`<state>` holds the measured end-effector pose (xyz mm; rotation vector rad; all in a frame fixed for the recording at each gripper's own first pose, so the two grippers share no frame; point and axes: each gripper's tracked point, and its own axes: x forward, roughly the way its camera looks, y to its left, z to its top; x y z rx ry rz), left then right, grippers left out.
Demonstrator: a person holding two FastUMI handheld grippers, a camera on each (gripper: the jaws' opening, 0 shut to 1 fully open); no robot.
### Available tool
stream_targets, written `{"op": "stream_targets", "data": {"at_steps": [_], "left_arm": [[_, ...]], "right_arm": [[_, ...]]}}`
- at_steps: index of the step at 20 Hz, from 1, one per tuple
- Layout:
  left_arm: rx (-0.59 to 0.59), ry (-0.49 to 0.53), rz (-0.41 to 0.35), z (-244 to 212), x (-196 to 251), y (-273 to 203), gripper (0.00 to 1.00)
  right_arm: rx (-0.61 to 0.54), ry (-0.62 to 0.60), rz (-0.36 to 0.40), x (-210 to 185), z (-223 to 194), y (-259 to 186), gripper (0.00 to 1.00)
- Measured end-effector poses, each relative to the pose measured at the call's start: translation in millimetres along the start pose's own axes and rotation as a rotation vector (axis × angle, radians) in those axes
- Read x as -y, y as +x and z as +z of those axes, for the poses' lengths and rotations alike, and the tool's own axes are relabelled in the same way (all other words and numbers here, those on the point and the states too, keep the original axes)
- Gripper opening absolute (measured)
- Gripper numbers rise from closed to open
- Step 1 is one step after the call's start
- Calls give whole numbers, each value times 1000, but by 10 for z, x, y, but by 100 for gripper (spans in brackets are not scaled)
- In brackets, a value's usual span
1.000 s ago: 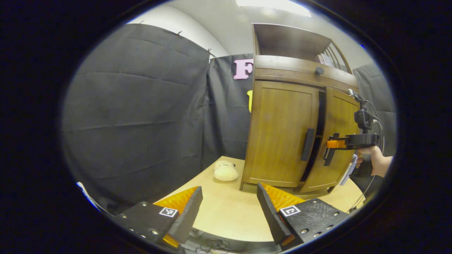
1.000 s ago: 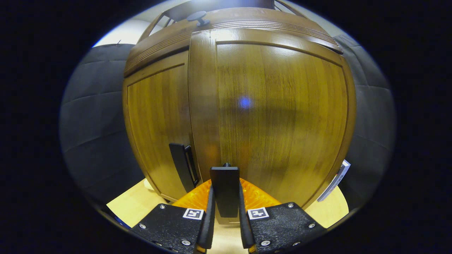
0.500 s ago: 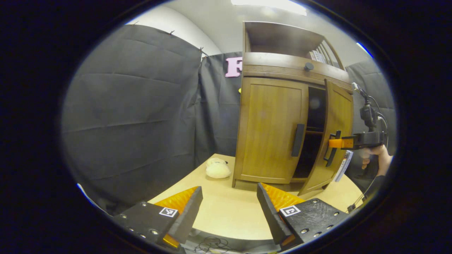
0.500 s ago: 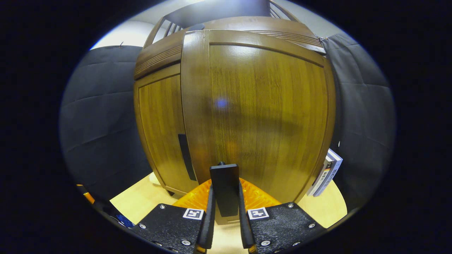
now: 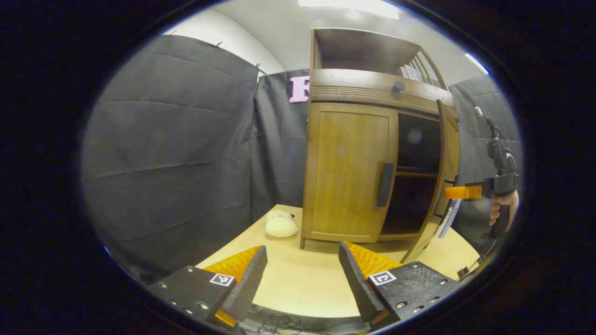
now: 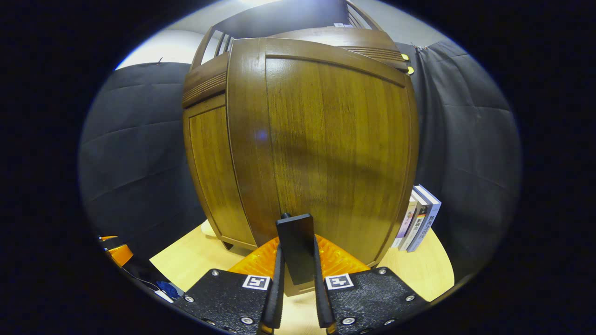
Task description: Open the right door of the double-door shoe cabinet with the right hand, and open the left door with the left hand.
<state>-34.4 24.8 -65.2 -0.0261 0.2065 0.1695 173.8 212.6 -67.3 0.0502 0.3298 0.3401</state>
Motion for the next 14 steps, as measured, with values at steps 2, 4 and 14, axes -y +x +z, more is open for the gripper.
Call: {"op": "stream_targets", "data": {"at_steps": [2, 4, 14], "left_arm": [[-1, 9, -15, -4, 32, 17, 89], [-6, 13, -33, -13, 78, 22, 95], [-13, 38, -179, 21, 570, 169, 83]], "right_arm": [[-4, 2, -11, 9, 2, 8, 30], [-9, 9, -21, 16, 2, 13, 30], [-22, 67, -91, 65, 49, -35, 24]]}}
